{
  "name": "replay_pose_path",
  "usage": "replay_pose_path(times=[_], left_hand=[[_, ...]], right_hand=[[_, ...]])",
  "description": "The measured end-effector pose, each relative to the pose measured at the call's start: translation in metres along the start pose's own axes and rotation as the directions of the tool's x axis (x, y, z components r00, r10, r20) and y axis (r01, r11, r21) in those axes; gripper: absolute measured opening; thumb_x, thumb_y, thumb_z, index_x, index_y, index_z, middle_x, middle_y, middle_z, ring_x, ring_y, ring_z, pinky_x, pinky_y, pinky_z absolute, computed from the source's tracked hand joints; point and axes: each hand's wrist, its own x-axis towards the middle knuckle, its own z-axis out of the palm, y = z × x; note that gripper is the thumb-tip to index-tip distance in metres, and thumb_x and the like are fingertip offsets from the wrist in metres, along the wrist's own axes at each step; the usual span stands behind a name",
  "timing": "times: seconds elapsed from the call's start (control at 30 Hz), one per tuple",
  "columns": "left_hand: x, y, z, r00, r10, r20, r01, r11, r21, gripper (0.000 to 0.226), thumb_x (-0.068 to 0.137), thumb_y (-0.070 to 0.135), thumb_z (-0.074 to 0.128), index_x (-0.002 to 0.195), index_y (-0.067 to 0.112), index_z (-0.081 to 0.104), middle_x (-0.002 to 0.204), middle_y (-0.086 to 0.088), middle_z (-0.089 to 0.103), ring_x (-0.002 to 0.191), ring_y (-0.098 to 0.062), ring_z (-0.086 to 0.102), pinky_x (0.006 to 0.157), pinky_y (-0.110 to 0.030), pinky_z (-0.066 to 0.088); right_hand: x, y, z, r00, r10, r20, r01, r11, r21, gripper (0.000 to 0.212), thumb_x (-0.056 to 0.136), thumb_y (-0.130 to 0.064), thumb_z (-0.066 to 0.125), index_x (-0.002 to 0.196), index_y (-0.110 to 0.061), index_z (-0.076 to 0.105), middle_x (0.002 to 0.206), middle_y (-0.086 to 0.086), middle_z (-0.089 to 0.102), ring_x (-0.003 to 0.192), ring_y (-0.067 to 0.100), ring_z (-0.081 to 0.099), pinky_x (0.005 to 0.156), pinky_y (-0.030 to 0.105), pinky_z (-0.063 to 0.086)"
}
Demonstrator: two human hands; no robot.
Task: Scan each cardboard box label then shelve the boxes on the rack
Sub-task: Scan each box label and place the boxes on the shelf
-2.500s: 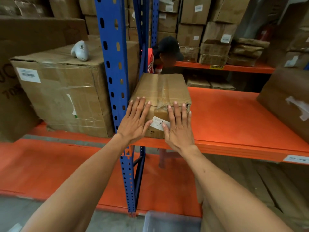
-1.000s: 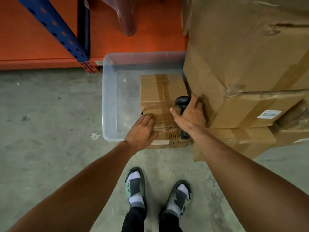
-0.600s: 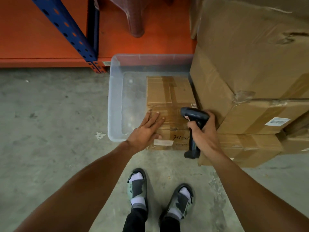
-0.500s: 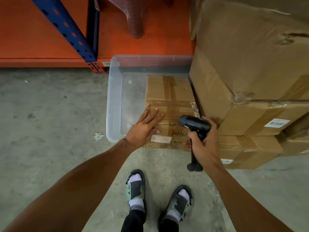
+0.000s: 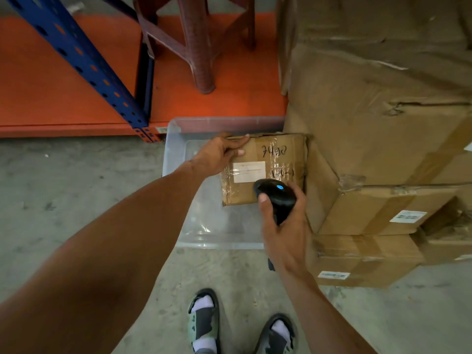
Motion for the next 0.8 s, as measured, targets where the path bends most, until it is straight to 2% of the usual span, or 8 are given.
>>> replay_pose_path(times=[0.07, 0.1, 0.17, 0.27, 0.37, 0.5, 0.67, 0.8], left_hand=[[0.002, -0.006, -0.005, 1.000, 0.020, 0.013, -0.021, 0.994, 0.108, 0.045, 0.097, 0.028, 0.064, 0.141, 0.032, 0.055, 0.145, 0.009, 0.044, 0.128, 0.003, 0.037, 0.099, 0.002, 0.018], [0.002, -0.011, -0.006, 0.999, 0.026, 0.034, -0.031, 0.988, 0.153, 0.046, 0.097, 0.032, 0.064, 0.141, 0.036, 0.053, 0.151, 0.000, 0.042, 0.135, -0.011, 0.037, 0.105, -0.009, 0.018], [0.004, -0.020, -0.007, 0.996, 0.059, 0.070, -0.073, 0.971, 0.226, 0.049, 0.097, 0.037, 0.062, 0.143, 0.042, 0.047, 0.153, -0.010, 0.040, 0.139, -0.025, 0.038, 0.109, -0.019, 0.020], [0.005, -0.031, -0.007, 0.992, 0.097, 0.085, -0.116, 0.959, 0.260, 0.053, 0.094, 0.050, 0.057, 0.143, 0.050, 0.037, 0.152, -0.010, 0.041, 0.140, -0.026, 0.039, 0.111, -0.025, 0.024], [0.007, -0.038, -0.010, 0.992, 0.100, 0.081, -0.118, 0.956, 0.268, 0.058, 0.089, 0.063, 0.053, 0.145, 0.054, 0.039, 0.152, -0.005, 0.041, 0.133, -0.017, 0.042, 0.109, -0.028, 0.030], [0.013, -0.041, -0.013, 0.995, 0.072, 0.063, -0.085, 0.968, 0.237, 0.067, 0.087, 0.054, 0.069, 0.148, 0.046, 0.041, 0.142, 0.003, 0.047, 0.124, -0.014, 0.047, 0.108, -0.030, 0.039], [0.022, -0.037, -0.016, 0.996, 0.062, 0.063, -0.071, 0.985, 0.155, 0.065, 0.090, 0.045, 0.071, 0.149, 0.039, 0.044, 0.135, 0.011, 0.045, 0.122, -0.009, 0.044, 0.099, -0.013, 0.031], [0.026, -0.034, -0.029, 0.991, 0.034, 0.128, -0.049, 0.992, 0.119, 0.066, 0.092, 0.041, 0.069, 0.151, 0.034, 0.041, 0.142, 0.004, 0.042, 0.122, -0.010, 0.042, 0.100, -0.022, 0.035]], right_hand=[[0.007, -0.007, 0.006, 1.000, -0.005, 0.007, 0.005, 1.000, -0.008, 0.055, 0.093, -0.052, 0.072, 0.137, -0.052, 0.039, 0.108, -0.051, 0.060, 0.106, -0.020, 0.061, 0.083, 0.001, 0.046], [0.009, -0.009, 0.008, 1.000, -0.006, 0.007, 0.007, 1.000, -0.018, 0.056, 0.091, -0.057, 0.070, 0.137, -0.054, 0.038, 0.110, -0.049, 0.061, 0.108, -0.017, 0.062, 0.085, 0.003, 0.047], [0.012, -0.009, 0.012, 1.000, -0.031, 0.003, 0.031, 0.999, -0.039, 0.058, 0.088, -0.065, 0.067, 0.137, -0.052, 0.039, 0.114, -0.039, 0.064, 0.111, -0.012, 0.063, 0.089, 0.010, 0.051], [0.012, -0.004, 0.015, 0.999, -0.034, 0.010, 0.034, 0.998, -0.048, 0.062, 0.087, -0.067, 0.066, 0.139, -0.048, 0.041, 0.121, -0.027, 0.066, 0.112, -0.007, 0.064, 0.093, 0.021, 0.055], [0.010, 0.001, 0.014, 1.000, -0.007, 0.020, 0.008, 0.998, -0.057, 0.057, 0.086, -0.066, 0.067, 0.135, -0.058, 0.040, 0.116, -0.026, 0.070, 0.110, -0.008, 0.065, 0.092, 0.020, 0.056], [0.008, 0.003, 0.016, 0.999, -0.006, 0.050, 0.011, 0.995, -0.097, 0.052, 0.085, -0.070, 0.065, 0.126, -0.074, 0.033, 0.113, -0.034, 0.067, 0.109, -0.011, 0.064, 0.089, 0.016, 0.053], [0.008, 0.005, 0.018, 0.997, -0.034, 0.063, 0.041, 0.993, -0.114, 0.052, 0.087, -0.066, 0.066, 0.130, -0.067, 0.036, 0.114, -0.031, 0.068, 0.110, -0.007, 0.065, 0.091, 0.018, 0.055], [0.008, 0.003, 0.020, 0.998, -0.029, 0.055, 0.035, 0.994, -0.108, 0.057, 0.088, -0.063, 0.068, 0.137, -0.055, 0.040, 0.118, -0.024, 0.069, 0.112, -0.004, 0.066, 0.093, 0.022, 0.056]])
